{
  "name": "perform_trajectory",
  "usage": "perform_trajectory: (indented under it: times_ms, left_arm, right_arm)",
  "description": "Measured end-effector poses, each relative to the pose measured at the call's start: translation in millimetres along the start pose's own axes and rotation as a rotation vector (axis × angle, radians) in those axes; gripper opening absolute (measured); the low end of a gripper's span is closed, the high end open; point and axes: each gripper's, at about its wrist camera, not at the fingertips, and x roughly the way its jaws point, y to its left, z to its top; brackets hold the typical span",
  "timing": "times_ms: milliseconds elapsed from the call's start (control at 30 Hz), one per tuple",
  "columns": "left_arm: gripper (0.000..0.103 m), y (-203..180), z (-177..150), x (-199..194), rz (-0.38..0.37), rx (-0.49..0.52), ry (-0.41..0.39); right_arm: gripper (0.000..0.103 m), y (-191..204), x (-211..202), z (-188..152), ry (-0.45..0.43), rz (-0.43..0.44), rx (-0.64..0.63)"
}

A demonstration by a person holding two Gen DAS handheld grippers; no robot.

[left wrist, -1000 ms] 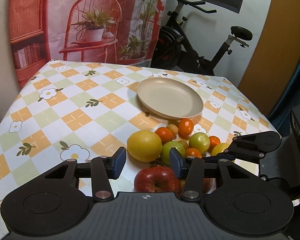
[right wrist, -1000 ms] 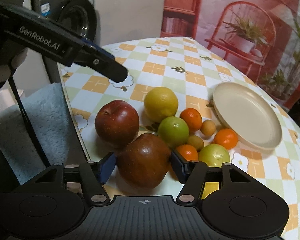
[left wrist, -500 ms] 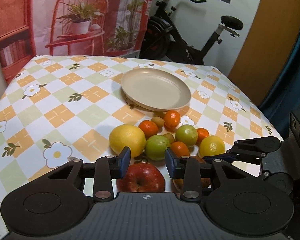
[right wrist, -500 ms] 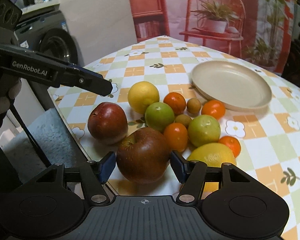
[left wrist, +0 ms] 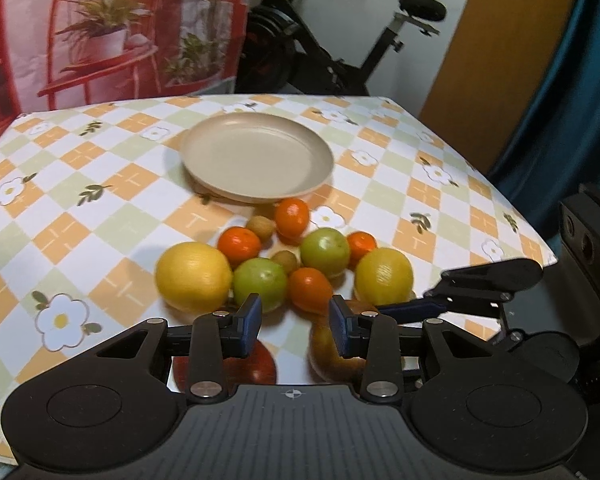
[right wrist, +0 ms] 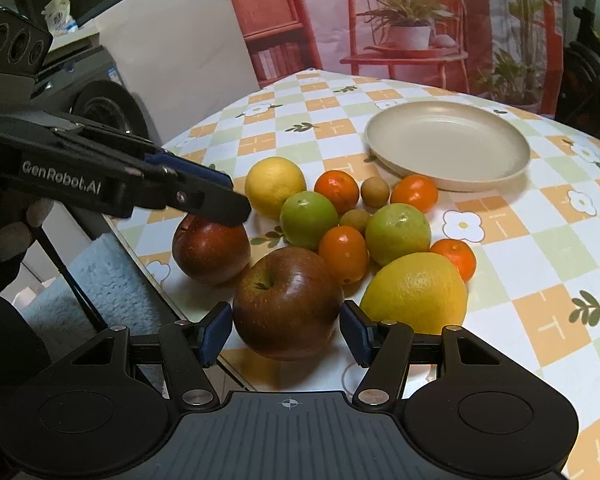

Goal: Organize fruits
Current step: 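Close the left tool around the red apple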

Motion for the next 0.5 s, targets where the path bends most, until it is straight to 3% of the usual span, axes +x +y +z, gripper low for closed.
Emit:
perform_trajectory:
  times_ms: [500]
  left_arm:
    - [0.036, -16, -1, 25, -0.045, 0.077, 0.095]
  right_arm:
    - [0.053, -3, 2, -5, 0.002, 0.016, 0.047]
